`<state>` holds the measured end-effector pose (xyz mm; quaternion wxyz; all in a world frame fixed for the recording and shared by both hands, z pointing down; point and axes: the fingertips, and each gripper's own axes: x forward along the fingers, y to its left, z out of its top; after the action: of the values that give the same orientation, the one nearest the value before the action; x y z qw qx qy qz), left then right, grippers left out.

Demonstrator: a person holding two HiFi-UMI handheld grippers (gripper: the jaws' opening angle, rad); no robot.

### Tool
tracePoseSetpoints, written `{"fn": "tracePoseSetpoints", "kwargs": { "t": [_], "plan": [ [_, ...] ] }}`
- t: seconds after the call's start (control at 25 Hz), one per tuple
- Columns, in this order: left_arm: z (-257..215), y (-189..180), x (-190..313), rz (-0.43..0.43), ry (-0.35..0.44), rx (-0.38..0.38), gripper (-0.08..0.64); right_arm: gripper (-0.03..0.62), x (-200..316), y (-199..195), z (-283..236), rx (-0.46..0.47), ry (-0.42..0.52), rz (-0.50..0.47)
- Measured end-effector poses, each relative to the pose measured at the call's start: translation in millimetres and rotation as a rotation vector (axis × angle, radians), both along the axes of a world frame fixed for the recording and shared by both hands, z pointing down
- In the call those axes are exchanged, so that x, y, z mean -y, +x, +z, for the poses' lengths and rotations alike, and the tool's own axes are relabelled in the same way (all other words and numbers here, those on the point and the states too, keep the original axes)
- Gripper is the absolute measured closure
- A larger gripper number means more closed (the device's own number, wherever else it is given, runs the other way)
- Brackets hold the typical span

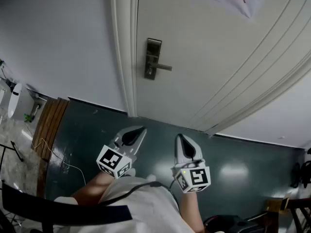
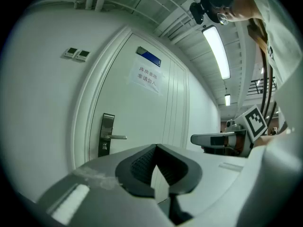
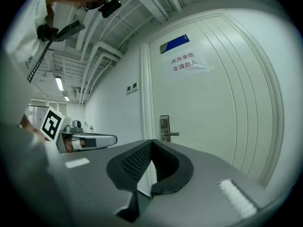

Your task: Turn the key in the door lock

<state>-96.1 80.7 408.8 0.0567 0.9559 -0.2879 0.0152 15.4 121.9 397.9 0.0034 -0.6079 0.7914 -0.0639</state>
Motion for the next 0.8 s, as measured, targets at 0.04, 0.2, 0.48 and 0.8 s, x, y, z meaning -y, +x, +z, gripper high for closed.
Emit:
{"fn": "tracePoseSetpoints", "kwargs": {
  "t": [0.04,0.2,0.48,0.8],
  "plan": [
    [0.1,2.3,0.7,0.0,-0.001,-0.001,0.555,0.584,1.0,1.9,0.1,0.003,-0.001,-0.002],
    [1.1,9.4,3.9,-0.005,-0.008,-0.004,0.555,0.584,3.4,6.6,0.6,0.005,-0.001,-0.015],
    [4.7,21.3,7.2,-0.015,-0.012,0.006,0.554,0.583,5.6,18.0,6.2,0.048,-0.002,-0.026],
    [14.0,36.8,3.1,-0.032,-0.023,0.035,0.554,0.583,0.5,42.5,20.6,0.084,-0.032,-0.046]
  ]
}}
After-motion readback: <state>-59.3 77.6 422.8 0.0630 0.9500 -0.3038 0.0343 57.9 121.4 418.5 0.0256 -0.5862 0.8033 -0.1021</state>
